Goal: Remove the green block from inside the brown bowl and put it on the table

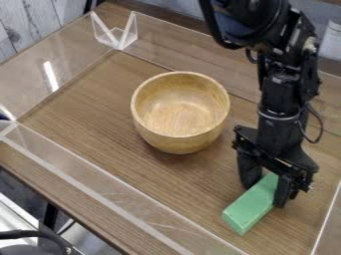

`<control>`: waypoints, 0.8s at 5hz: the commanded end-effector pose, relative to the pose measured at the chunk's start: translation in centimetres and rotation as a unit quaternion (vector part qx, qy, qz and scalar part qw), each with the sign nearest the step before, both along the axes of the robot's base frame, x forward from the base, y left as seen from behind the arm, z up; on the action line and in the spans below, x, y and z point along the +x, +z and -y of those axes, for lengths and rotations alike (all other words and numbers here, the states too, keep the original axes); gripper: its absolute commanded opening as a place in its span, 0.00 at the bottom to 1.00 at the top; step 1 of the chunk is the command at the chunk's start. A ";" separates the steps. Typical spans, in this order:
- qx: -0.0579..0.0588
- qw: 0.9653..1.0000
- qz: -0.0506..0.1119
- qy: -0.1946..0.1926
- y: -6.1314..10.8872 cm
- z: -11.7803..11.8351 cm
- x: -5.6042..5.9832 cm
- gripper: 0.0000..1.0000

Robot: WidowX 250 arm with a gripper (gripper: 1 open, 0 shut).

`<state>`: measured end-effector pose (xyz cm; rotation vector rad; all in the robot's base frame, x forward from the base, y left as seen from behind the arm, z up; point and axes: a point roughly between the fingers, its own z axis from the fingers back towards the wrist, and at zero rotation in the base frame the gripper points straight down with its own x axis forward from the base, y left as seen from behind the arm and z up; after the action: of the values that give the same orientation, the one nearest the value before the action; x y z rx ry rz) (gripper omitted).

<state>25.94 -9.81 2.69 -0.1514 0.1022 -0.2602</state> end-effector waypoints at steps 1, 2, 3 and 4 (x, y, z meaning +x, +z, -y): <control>-0.006 0.999 0.037 0.006 3.0 -0.5 0.7 1.00; -0.010 0.997 0.069 0.015 6.3 -1.0 1.1 1.00; -0.008 0.995 0.098 0.021 9.5 -1.8 1.5 1.00; -0.004 0.994 0.104 0.022 9.7 -2.5 1.9 1.00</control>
<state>26.98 -7.26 10.55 -0.1317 -0.0386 -0.2298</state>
